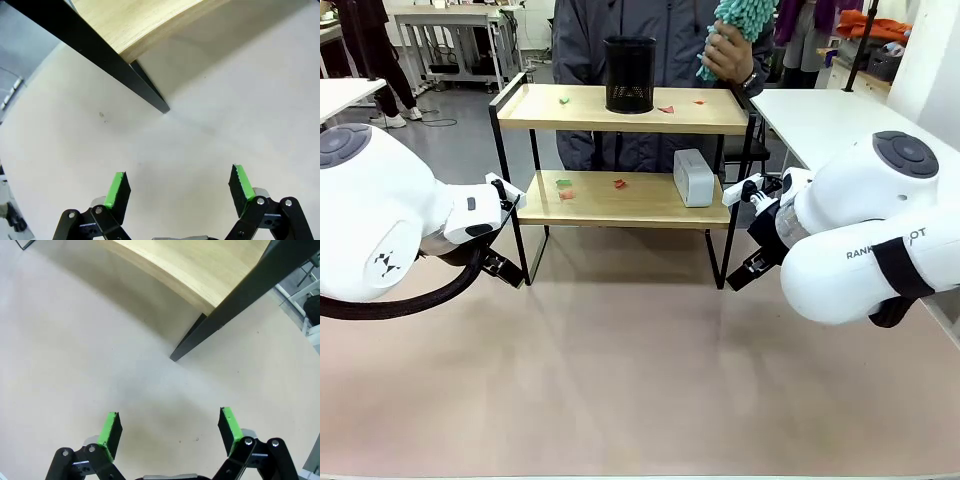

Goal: Clean the shelf.
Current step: Pick up the Duster from the human.

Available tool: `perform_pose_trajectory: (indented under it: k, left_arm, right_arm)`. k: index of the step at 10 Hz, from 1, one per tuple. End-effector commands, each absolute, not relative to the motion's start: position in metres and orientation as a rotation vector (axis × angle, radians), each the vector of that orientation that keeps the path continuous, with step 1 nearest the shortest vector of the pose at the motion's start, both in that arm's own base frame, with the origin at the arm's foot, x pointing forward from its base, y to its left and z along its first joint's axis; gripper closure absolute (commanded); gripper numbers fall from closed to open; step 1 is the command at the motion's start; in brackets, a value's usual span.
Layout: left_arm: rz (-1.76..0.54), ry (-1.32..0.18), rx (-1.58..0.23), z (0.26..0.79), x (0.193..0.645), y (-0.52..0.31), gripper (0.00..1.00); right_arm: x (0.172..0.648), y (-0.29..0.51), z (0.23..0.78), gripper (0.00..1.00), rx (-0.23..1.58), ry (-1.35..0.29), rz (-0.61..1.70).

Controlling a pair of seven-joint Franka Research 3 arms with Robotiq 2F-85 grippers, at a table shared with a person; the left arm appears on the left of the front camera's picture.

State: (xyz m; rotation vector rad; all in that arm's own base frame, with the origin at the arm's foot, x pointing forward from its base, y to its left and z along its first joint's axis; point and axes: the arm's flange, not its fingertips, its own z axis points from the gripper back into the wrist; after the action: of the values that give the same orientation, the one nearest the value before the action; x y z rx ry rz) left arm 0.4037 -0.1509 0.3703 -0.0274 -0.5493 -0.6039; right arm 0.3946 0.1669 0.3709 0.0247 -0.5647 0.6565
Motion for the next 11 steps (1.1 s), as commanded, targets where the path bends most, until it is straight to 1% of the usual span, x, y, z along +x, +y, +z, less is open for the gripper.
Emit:
perform_pose_trajectory:
  k: [1, 4, 5, 6, 7, 8, 9, 10, 11]
  left_arm:
    - [-0.604, -0.549, -0.027, 0.37, 0.404, -0.151, 0.0]
    - [-0.604, -0.549, -0.027, 0.37, 0.404, -0.151, 0.0]
    - [-0.737, -0.441, -0.16, 0.404, 0.381, -0.14, 0.0]
    - [-0.823, -0.4, -0.258, 0.436, 0.358, -0.119, 0.0]
    - [-0.891, -0.407, -0.426, 0.462, 0.341, -0.091, 0.0]
    - [-0.812, -0.463, -0.558, 0.486, 0.334, -0.055, 0.0]
    - [-0.761, -0.523, -0.628, 0.502, 0.332, -0.016, 0.0]
    - [-0.619, -0.613, -0.695, 0.512, 0.334, 0.034, 0.0]
    - [-0.419, -0.708, -0.78, 0.51, 0.332, 0.086, 0.0]
  right_arm:
    - [0.395, 0.167, 0.371, 0.0, 0.025, -0.565, 0.656]
    - [0.395, 0.167, 0.371, 0.0, 0.025, -0.565, 0.657]
    - [0.378, 0.155, 0.4, 0.0, 0.082, -0.273, 0.646]
    - [0.357, 0.13, 0.441, 0.0, 0.278, -0.292, 0.543]
    - [0.338, 0.099, 0.474, 0.0, 0.431, -0.311, 0.371]
    - [0.316, 0.06, 0.497, 0.0, 0.683, -0.317, 0.302]
    - [0.3, 0.02, 0.504, 0.0, 0.873, -0.324, 0.254]
    - [0.282, -0.028, 0.502, 0.0, 0.994, -0.411, 0.168]
    - [0.267, -0.082, 0.491, 0.0, 1.117, -0.462, 0.061]
